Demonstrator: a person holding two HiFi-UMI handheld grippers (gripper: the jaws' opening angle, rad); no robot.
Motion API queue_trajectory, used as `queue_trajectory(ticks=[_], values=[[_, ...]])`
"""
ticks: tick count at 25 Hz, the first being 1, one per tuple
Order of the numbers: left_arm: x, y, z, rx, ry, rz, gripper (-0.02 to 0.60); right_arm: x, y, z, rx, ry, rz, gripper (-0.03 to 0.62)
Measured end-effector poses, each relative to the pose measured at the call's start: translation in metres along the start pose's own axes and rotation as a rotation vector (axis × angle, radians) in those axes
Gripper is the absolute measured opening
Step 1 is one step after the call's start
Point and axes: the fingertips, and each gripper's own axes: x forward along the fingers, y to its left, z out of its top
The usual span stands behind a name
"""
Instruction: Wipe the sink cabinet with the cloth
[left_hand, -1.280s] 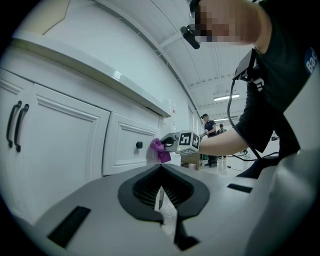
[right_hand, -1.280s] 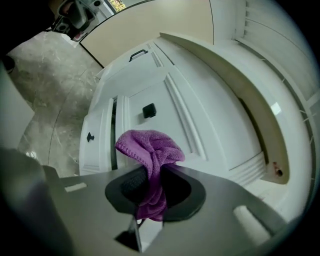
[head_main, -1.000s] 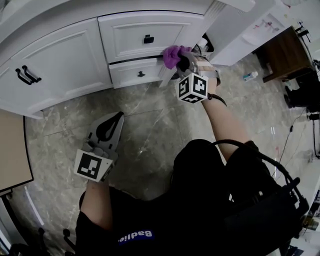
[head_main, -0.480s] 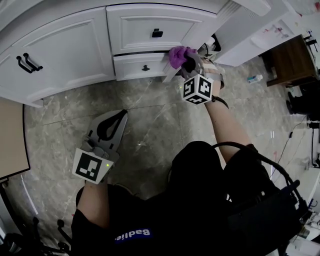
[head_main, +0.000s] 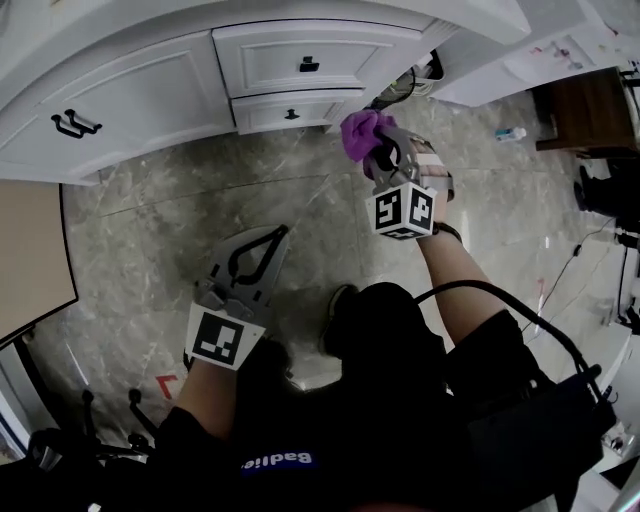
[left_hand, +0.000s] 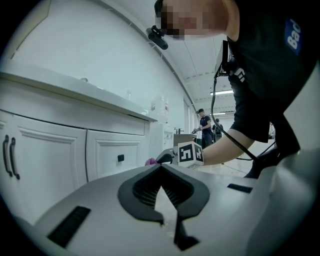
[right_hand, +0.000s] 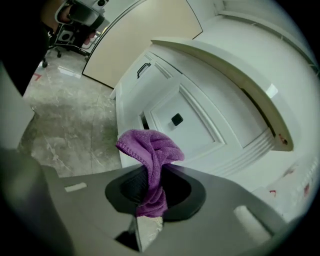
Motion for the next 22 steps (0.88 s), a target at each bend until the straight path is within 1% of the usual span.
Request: queue_trajectory(ticks=[5,6,9,10,14,18,19,22], values=[[-0.019,-0.029,0.088,-0.062,0.033,-0.049,0.0,-0.078,-0.012,0.036,0.095,-0.002,0.108,0.057],[-0.024,-0.034,0.107,-0.084,0.042,-0.051,0.0,-0.095,-0.017,0.044,0.113,-0.002,0.125,0.057],[-0.046,-0.036,0.165,-0.235,0.073,-0.018,0.0,-0.143,-0.038,0.079,0.184,-0.007,0.156,0.057],[-0.054,-0.031,0.187,-0.257,0.072,-0.008,0.0,-0.157,-0.047,0.094,0.2,-0.014,0.163,0.057],[-0.083,-0.029,0.275,-0.285,0.048,-0.001,0.0,-0.226,-0.083,0.147,0.233,-0.049,0.206,0.057],[-0.109,-0.045,0.343,-0.258,0.086,-0.015,0.0,-0.298,-0.121,0.197,0.245,-0.114,0.229,0.057],[-0.114,-0.048,0.358,-0.258,0.082,-0.013,0.0,-0.314,-0.129,0.208,0.25,-0.133,0.234,0.057],[-0.126,-0.058,0.4,-0.281,0.026,0.01,0.0,-0.36,-0.148,0.234,0.247,-0.182,0.254,0.057]])
